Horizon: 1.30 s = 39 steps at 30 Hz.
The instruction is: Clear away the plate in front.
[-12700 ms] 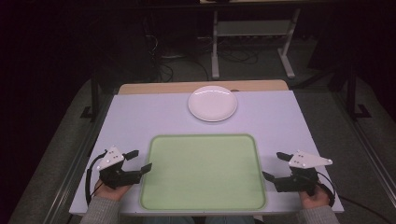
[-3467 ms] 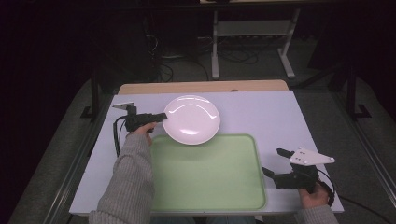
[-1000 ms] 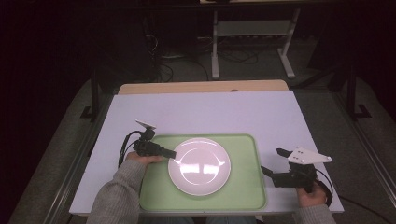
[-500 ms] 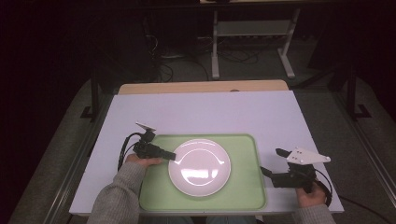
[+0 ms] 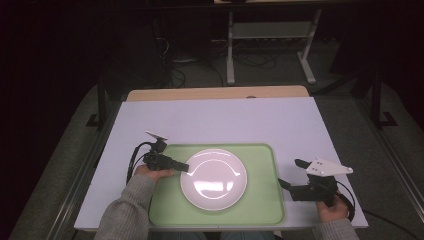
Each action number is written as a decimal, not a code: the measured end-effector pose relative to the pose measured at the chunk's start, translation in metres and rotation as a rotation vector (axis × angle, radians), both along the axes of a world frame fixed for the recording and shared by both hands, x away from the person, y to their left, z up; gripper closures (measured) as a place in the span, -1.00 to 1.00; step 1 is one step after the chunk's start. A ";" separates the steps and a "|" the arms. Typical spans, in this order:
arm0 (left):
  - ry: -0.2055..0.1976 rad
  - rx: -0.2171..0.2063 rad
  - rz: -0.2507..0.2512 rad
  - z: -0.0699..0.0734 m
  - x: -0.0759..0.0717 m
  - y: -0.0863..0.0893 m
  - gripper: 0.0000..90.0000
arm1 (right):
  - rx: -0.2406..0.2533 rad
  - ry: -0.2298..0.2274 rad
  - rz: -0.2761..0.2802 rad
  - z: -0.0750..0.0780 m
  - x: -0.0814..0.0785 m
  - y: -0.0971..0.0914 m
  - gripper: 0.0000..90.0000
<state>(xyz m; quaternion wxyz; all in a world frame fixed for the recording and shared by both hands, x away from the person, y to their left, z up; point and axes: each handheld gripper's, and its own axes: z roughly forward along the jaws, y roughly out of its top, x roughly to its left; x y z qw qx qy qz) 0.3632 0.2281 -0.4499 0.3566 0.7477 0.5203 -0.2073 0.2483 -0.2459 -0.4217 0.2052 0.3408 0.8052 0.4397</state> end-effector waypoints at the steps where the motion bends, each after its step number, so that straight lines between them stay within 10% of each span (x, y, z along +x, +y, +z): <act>1: -0.003 0.000 -0.001 0.001 0.000 0.000 0.70 | 0.000 0.000 0.000 0.000 0.000 0.000 -0.70; 39: -0.187 0.045 -0.036 0.027 -0.012 0.024 0.47 | -0.017 0.011 -0.009 -0.002 0.000 0.000 -0.70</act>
